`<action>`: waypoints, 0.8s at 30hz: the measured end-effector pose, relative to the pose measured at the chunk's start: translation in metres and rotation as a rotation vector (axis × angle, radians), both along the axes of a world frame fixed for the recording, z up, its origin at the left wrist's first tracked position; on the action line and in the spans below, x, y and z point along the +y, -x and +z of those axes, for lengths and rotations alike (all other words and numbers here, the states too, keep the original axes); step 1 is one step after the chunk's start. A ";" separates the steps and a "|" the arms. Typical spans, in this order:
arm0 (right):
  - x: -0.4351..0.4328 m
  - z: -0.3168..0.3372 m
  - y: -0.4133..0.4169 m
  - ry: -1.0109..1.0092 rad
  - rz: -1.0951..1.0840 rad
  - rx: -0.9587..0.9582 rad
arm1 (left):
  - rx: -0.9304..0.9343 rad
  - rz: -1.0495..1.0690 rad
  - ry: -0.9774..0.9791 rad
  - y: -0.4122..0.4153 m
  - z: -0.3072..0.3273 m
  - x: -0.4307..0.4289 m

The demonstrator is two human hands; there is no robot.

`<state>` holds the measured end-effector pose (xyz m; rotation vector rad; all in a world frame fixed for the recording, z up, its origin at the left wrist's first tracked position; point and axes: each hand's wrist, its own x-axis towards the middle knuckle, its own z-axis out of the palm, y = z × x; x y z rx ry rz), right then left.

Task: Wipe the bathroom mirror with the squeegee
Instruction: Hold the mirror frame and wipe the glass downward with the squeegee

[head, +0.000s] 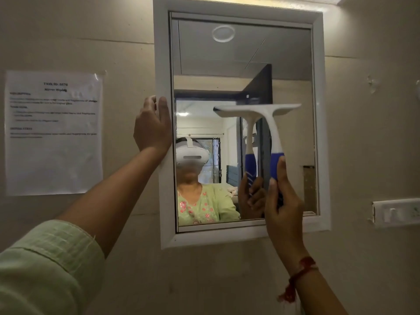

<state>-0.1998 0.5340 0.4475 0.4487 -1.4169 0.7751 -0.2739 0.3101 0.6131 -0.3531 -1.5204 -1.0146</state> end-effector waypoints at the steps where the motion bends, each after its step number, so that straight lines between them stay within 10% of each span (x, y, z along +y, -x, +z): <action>1: -0.001 -0.011 -0.001 -0.004 0.002 -0.010 | -0.003 0.001 0.002 0.000 0.000 0.000; 24: 0.003 -0.019 -0.012 0.063 0.000 -0.050 | -0.037 0.001 -0.013 0.001 0.002 -0.001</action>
